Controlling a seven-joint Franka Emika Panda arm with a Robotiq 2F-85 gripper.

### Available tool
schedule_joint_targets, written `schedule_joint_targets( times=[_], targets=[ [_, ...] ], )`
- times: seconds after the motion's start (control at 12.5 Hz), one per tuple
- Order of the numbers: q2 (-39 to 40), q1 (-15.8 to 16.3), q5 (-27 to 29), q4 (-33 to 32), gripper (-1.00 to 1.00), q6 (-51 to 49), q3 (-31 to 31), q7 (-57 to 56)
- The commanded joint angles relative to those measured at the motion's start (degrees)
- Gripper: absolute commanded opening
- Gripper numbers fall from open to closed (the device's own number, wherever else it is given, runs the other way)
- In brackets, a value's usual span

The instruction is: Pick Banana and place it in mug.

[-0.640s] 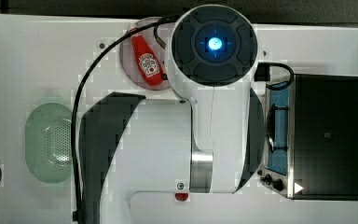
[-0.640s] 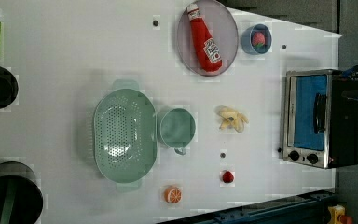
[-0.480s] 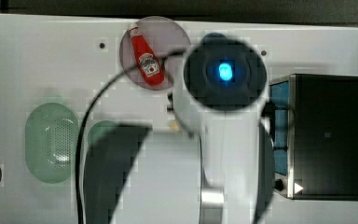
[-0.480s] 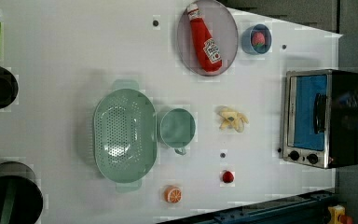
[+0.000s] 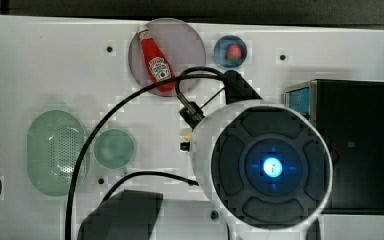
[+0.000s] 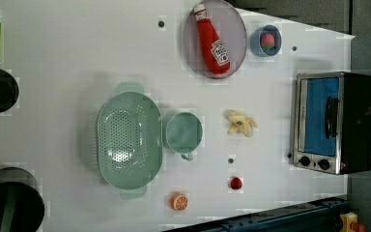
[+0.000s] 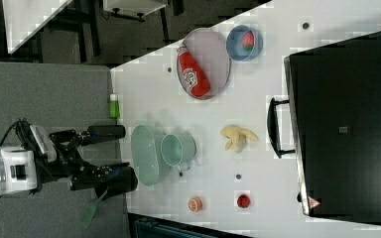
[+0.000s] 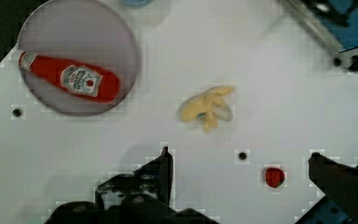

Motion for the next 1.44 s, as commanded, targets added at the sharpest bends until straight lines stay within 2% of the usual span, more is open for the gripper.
schedule_joint_targets(
  times=[0.08, 0.64, 0.88, 1.28, 1.44],
  targets=[
    [5.1, -0.6, -0.8, -7.8, 1.0, 5.2, -0.2, -9.5],
    [14.6, -0.6, -0.8, -19.2, 1.0, 20.9, 0.3, -37.6],
    [18.9, -0.7, -0.8, -23.3, 1.0, 31.6, 0.2, -46.9],
    [27.0, -0.8, -0.8, -27.3, 1.0, 46.1, 0.1, -61.1],
    [30.6, -0.8, -0.8, -27.7, 1.0, 50.1, -0.2, -63.2]
  ],
)
